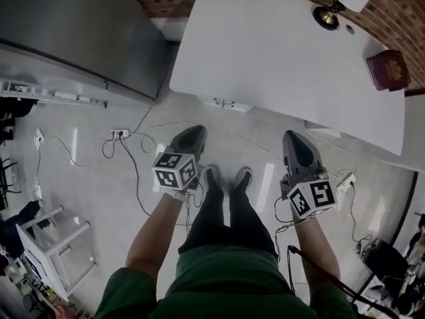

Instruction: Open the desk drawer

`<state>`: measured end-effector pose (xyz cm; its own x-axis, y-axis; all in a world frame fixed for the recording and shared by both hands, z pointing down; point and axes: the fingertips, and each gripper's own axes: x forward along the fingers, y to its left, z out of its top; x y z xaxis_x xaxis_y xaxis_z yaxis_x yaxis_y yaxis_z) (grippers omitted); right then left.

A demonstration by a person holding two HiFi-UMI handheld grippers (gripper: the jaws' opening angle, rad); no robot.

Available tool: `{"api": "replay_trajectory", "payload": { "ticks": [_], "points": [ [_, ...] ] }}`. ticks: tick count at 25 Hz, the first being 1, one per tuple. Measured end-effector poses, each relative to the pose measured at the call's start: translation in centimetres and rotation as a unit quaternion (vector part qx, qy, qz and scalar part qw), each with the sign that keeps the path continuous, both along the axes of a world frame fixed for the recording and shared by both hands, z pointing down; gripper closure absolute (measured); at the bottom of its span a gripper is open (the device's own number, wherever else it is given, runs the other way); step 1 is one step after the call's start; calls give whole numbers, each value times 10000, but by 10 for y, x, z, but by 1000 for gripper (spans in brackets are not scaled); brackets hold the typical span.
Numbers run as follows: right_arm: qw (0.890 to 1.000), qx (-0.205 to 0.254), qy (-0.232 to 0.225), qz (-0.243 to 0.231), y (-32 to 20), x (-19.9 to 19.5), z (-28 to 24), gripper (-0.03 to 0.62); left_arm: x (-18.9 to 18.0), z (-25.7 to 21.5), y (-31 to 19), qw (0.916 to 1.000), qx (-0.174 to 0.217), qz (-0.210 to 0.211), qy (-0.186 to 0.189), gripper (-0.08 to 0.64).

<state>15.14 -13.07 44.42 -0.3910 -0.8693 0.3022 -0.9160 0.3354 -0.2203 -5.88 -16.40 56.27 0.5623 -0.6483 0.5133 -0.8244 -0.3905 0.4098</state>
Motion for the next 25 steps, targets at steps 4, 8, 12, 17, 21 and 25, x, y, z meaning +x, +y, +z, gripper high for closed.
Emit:
{"api": "replay_trajectory", "payload": {
  "ticks": [4,8,12,17,21,25],
  "points": [
    [9998,-173,82,66,5,-3,30,592,1,36,-5,9995,-228,-28,213,529],
    [9997,-242,67,77,4,-9,54,592,-2,65,-15,9988,-332,-116,343,529],
    [9994,-351,28,35,4,-19,84,592,-7,94,-29,9988,-230,-229,357,529],
    [9989,-462,-8,1,5,-24,122,592,0,135,-47,9981,-258,-271,484,529],
    [9984,-554,45,-58,10,-28,151,592,8,173,-56,9930,-556,-335,990,528],
    [9980,-616,55,-97,13,-31,173,592,12,191,-74,9907,-530,-418,1183,521]
  ]
}}
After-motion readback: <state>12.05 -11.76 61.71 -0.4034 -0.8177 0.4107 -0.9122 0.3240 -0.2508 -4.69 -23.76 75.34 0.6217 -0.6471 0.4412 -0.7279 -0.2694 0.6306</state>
